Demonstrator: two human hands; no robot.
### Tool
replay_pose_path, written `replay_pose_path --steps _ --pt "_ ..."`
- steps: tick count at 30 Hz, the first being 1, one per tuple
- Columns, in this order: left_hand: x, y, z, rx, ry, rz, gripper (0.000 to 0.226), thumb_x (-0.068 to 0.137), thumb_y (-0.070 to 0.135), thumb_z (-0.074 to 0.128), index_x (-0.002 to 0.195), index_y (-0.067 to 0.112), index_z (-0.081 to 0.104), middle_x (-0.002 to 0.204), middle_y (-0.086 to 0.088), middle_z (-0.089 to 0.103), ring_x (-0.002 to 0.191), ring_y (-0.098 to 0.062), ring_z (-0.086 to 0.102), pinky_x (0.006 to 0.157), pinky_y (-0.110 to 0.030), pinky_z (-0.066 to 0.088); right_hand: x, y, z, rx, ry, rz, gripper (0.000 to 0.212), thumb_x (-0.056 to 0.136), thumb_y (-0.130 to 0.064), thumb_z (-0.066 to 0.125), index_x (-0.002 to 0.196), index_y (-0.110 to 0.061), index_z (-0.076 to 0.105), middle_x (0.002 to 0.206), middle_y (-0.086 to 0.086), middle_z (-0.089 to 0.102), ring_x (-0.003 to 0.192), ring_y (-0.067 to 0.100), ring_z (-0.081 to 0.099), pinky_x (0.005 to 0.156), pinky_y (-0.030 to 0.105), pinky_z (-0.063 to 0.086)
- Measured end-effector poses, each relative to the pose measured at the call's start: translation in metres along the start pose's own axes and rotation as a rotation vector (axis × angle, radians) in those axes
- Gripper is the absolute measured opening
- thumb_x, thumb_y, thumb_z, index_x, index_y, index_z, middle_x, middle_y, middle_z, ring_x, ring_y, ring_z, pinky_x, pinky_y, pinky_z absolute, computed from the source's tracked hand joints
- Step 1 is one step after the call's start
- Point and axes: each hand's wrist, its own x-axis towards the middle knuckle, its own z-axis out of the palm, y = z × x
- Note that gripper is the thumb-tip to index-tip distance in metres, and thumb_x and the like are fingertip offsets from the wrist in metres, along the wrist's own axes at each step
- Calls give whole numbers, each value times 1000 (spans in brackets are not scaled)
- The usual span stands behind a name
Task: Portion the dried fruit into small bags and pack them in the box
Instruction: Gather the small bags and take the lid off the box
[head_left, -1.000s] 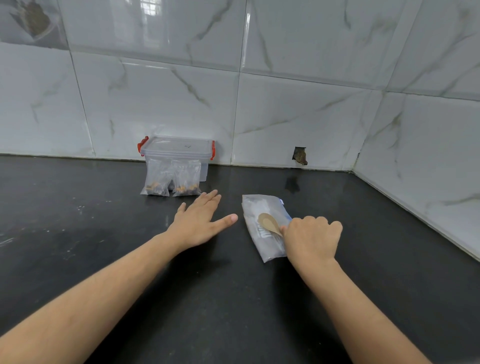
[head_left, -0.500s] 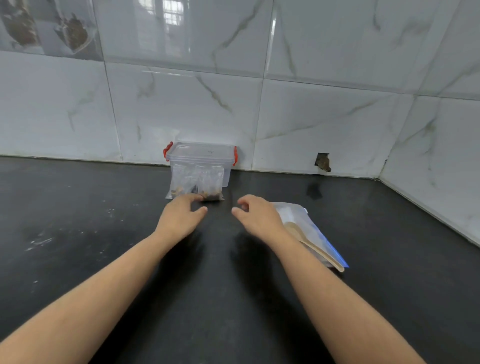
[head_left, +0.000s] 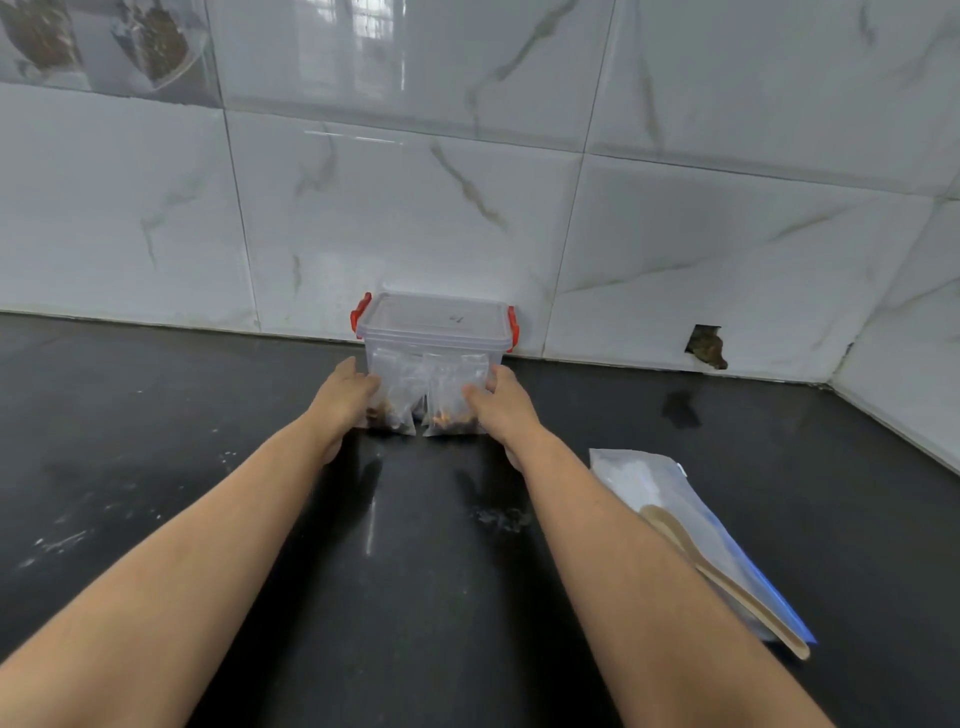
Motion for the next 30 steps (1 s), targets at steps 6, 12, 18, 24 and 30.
replay_pose_path --steps 6,12,18,24,30 --pt "8 3 7 -70 -26 81 16 86 6 44 89 14 58 83 -6 61 67 -20 54 60 -29 43 10 -3 6 -86 27 -21 24 78 -16 62 102 -12 63 91 3 65 85 22 62 75 32 50" --pt "-13 6 22 -141 20 135 19 95 15 42 77 15 47 76 -5 50 67 -18 45 56 -28 38 -24 -7 -17 -220 104 -29 17 73 -23 66 64 -11 58 61 3 57 60 21 54 54 28 42" --pt "-49 21 40 -144 -78 209 22 96 22 39 78 19 52 83 -2 54 77 -16 49 64 -30 39 -88 -22 -53 -584 163 -43 14 72 -25 60 60 -17 57 60 -1 56 60 21 55 49 23 36" --pt "-83 36 69 -83 -229 235 23 95 23 34 81 12 49 80 -4 49 75 -17 44 67 -29 38 -161 -16 -90 -561 151 -57 14 75 -21 55 68 -14 64 50 2 66 58 14 68 60 27 54" --pt "-106 43 108 -43 -423 202 19 93 23 36 88 13 51 86 -5 60 77 -14 52 73 -30 44 -196 4 -111 -505 250 -26 18 71 -14 50 76 -1 61 57 10 69 47 15 62 53 29 48"
